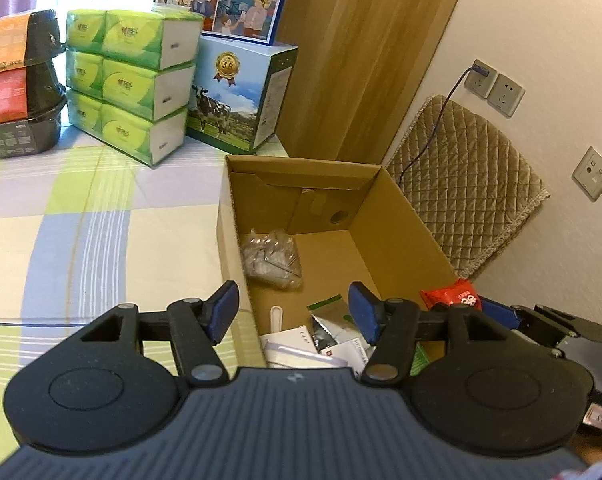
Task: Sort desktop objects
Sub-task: 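Open both tools to drop the tray and candy into the box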
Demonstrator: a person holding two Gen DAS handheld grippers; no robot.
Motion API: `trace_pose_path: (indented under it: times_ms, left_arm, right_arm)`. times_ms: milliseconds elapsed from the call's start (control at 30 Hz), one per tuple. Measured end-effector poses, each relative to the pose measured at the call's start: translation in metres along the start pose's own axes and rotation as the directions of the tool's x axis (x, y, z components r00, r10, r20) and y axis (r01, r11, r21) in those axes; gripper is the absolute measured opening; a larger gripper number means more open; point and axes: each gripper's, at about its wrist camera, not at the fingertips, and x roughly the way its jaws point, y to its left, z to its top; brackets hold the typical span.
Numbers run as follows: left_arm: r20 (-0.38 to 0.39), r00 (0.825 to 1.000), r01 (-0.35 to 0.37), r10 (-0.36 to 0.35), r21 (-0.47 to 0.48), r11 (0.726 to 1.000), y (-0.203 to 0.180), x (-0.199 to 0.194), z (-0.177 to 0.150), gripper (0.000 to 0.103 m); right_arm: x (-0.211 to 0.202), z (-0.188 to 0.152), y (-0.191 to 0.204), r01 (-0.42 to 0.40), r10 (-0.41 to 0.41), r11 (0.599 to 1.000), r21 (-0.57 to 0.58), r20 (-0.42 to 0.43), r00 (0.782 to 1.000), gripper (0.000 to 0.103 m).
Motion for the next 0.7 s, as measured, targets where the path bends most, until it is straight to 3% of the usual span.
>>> trace_pose_path:
  times_ms: [200,267,533,700]
  left_arm:
    - [0.011,1.0,-0.011,0.011,-0.026,1.0,0.01,-0.008,-0.005,0.061]
    - [0.013,1.0,-0.015,0.016,-0.035,0.999,0.013,-0.012,-0.008,0.07]
    - [0.04,0.998,-0.042,0.044,-0.036,0.998,0.019,-0.032,-0.027,0.09]
    - [0.053,0.996,-0.068,0.069,-0.023,0.997,0.012,-0.048,-0.041,0.101]
  right_arm:
    - [0.001,0.007,0.001,-0.077,0.076,0.996,0.048,0.031,0.997,0.038]
    - [0.0,0.009,-0.001,-0.08,0.077,0.994,0.068,0.039,0.996,0.047]
    - [-0.02,-0.002,-0.011,-0.072,0.068,0.99,0.119,0.042,0.997,0.053]
    - [-0.043,-0.017,-0.015,-0.073,0.069,0.986,0.153,0.033,0.997,0.066]
